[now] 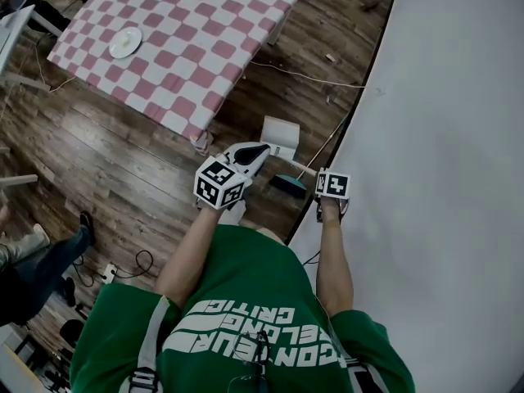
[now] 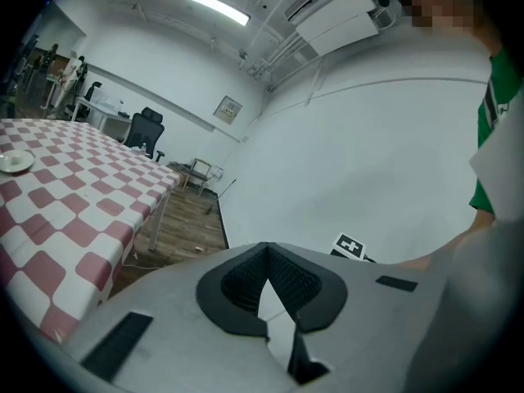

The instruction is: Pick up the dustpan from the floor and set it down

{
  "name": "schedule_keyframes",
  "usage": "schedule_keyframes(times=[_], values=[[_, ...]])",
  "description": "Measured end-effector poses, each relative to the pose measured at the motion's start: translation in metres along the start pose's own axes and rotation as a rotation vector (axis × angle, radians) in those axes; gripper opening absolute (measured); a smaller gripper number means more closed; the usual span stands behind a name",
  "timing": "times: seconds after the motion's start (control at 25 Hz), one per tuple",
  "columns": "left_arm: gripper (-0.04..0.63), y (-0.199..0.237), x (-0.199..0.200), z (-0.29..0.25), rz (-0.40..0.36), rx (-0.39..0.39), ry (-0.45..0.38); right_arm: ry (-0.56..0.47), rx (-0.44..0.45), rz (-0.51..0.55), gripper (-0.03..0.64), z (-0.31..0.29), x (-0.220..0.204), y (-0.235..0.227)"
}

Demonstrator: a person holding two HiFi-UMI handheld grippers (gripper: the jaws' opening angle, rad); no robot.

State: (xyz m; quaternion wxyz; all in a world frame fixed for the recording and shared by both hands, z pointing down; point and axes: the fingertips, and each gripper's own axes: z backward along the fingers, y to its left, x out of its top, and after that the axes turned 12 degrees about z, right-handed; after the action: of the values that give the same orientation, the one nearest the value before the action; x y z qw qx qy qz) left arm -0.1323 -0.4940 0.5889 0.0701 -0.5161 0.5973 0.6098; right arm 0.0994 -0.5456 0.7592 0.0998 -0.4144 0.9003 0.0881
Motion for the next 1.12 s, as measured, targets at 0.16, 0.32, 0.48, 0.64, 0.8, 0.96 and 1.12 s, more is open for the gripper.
schedule_keyframes(times=[0.16, 0.32, 0.48, 0.64, 0.8, 0.96, 1.12], values=[[0.003, 0.017, 0.0, 0.005, 0.01, 0.043, 0.019, 0.043, 0.028, 0.021, 0.114, -0.029, 0.009, 0.007], [0.003, 0.03, 0.005, 0.001, 0.014, 0.063, 0.028, 0.086, 0.036, 0.031, 0.114, -0.052, 0.019, 0.011], [0.003, 0.042, 0.013, -0.005, 0.018, 0.075, 0.036, 0.119, 0.044, 0.041, 0.114, -0.072, 0.027, 0.015], [0.003, 0.05, 0.019, -0.009, 0.017, 0.083, 0.038, 0.143, 0.047, 0.05, 0.114, -0.093, 0.029, 0.017], [0.003, 0.065, 0.021, -0.009, 0.029, 0.105, 0.044, 0.163, 0.045, 0.08, 0.114, -0.103, 0.04, 0.022], [0.003, 0.073, 0.023, -0.015, 0.035, 0.113, 0.053, 0.183, 0.056, 0.076, 0.114, -0.108, 0.05, 0.019], [0.003, 0.077, 0.026, -0.021, 0.032, 0.105, 0.062, 0.201, 0.035, 0.109, 0.115, -0.114, 0.051, 0.017]])
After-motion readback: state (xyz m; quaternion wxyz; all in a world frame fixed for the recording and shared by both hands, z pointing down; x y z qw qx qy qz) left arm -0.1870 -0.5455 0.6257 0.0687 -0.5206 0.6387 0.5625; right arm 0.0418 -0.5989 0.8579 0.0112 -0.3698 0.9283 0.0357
